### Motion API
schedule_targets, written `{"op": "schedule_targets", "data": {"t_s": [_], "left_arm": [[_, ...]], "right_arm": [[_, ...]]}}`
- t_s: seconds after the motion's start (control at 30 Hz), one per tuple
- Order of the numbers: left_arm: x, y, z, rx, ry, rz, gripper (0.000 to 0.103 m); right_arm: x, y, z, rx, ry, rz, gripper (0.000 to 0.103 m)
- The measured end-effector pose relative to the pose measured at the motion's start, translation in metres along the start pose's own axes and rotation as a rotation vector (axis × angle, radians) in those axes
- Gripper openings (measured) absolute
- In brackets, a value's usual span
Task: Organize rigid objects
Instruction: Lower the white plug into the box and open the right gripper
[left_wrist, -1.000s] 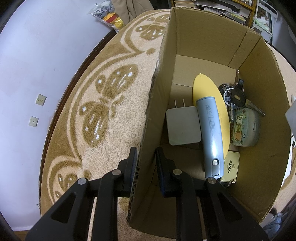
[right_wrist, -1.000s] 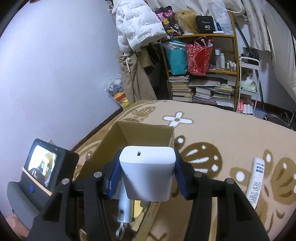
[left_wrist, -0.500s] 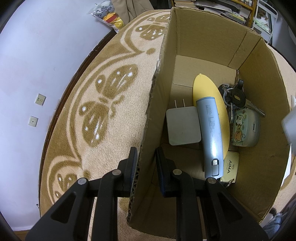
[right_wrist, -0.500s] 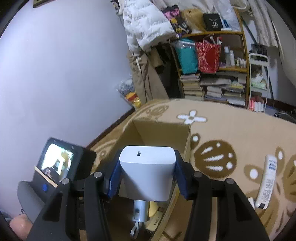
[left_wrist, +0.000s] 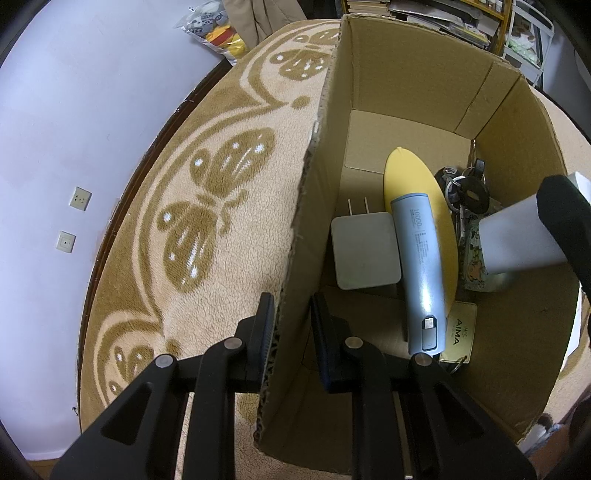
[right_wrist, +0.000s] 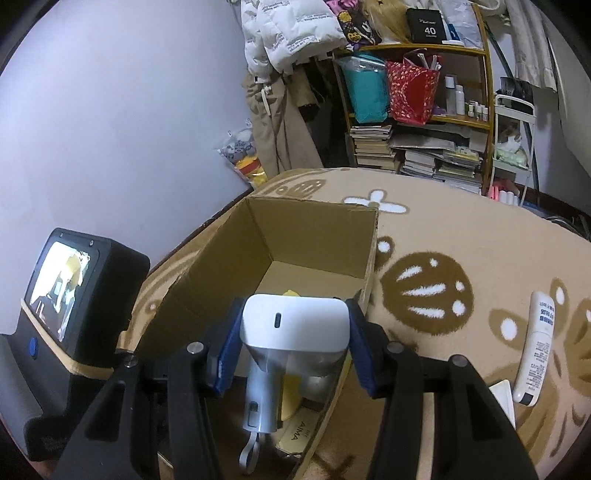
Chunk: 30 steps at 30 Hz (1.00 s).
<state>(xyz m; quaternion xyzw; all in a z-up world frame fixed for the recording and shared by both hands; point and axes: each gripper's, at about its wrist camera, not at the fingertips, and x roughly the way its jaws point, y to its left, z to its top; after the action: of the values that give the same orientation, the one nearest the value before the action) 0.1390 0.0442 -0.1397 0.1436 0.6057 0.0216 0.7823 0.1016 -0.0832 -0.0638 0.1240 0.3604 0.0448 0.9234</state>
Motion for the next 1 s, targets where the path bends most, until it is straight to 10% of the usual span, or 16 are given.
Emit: {"op": "schedule_targets", "data": {"t_s": [0.3, 0.73, 1.0], "left_arm": [[0.000, 0.000, 0.001, 0.000, 0.000, 0.000, 0.019], [0.000, 0.000, 0.000, 0.004, -0.001, 0.002, 0.019], [0.000, -0.001, 0.000, 0.006, -0.002, 0.006, 0.019]], "right_arm": [[-0.012, 0.001, 0.005, -0.020, -0.038, -0.021, 0.057], [-0.044, -0.010, 0.012, -0.036, -0.071, -0.085, 0.095], [-0.051, -0.037, 0.013, 0.002, -0.018, -0.128, 0.095]]}}
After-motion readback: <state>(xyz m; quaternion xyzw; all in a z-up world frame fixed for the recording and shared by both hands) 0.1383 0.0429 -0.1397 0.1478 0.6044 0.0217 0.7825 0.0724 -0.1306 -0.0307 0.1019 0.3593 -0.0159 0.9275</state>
